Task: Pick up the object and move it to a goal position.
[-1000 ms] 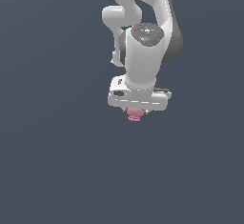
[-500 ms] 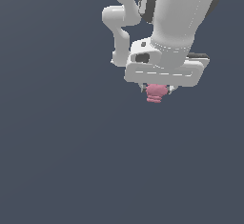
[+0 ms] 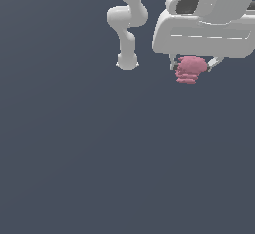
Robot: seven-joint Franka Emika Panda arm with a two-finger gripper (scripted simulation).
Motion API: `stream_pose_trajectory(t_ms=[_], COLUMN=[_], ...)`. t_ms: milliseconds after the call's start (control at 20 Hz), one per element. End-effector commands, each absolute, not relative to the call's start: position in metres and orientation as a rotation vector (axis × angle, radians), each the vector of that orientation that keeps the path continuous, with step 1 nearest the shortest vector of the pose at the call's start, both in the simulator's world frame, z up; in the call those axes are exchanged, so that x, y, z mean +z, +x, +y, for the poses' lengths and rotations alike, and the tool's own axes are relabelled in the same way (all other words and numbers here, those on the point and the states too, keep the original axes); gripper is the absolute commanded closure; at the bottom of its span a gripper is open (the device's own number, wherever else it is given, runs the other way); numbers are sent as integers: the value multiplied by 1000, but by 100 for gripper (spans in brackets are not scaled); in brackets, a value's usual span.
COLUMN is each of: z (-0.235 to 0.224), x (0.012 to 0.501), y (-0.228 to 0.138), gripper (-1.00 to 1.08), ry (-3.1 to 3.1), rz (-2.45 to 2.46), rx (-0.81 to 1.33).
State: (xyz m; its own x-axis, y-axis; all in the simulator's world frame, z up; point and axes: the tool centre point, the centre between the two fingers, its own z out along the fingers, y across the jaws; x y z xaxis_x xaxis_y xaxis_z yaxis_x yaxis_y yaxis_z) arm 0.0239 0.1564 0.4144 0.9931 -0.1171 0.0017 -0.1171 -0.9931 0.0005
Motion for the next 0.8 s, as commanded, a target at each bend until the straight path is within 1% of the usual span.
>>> stream_pose_trajectory(t_ms=[0,400,750], z=[166,189,200], x=[433,477,498], y=[23,24,25], gripper=[108,108,108], ry=[3135,3136,3136], rz=[-185,-185,-185], rx=[0,0,0])
